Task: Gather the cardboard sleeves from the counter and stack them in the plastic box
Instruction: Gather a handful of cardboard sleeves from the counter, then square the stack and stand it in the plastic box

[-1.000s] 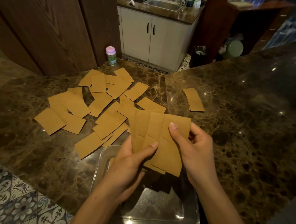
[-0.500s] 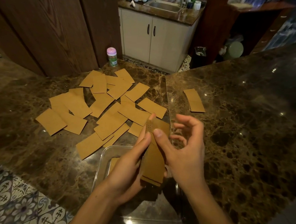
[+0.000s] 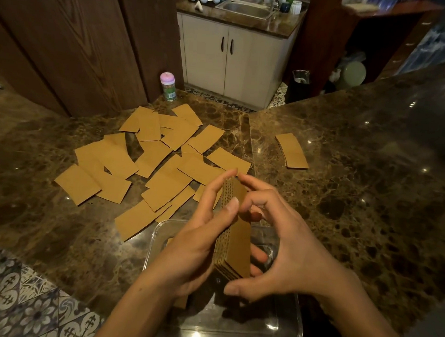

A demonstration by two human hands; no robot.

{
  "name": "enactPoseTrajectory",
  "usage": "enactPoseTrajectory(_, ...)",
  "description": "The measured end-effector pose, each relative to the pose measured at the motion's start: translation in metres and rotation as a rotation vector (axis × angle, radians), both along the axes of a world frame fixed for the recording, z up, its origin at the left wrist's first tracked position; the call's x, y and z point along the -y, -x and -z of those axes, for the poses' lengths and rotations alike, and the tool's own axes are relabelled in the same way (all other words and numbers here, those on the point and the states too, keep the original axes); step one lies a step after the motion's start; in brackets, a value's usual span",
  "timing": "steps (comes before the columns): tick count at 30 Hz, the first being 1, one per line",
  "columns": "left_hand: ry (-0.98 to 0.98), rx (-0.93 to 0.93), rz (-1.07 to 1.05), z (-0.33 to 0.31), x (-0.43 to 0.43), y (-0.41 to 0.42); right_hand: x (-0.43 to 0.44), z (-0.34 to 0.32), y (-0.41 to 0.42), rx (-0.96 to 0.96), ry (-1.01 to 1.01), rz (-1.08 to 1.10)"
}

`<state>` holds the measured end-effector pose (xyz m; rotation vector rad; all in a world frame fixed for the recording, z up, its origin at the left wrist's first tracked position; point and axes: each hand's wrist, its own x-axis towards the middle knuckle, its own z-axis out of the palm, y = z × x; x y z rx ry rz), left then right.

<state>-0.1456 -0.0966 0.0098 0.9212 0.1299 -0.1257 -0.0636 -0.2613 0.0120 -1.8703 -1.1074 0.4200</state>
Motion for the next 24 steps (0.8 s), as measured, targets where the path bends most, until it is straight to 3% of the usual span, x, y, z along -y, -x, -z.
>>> enactPoseTrajectory(5, 0.010, -0.005, 0.034, -0.003, -0.002, 0.002, -0.002, 0.002, 0.004, -0.024, -0.042, -0.002)
enactPoseTrajectory(13, -0.119, 0.006, 0.045, -0.003, -0.008, 0.004, -0.002, 0.007, 0.004, -0.017, 0.040, -0.061)
enactPoseTrajectory(17, -0.186, 0.022, 0.047, -0.005, -0.008, 0.006, -0.005, 0.012, 0.004, 0.019, -0.010, -0.025)
enactPoseTrajectory(24, -0.073, 0.030, 0.001, -0.005, -0.011, 0.011, -0.015, 0.011, 0.005, 0.047, -0.048, -0.006)
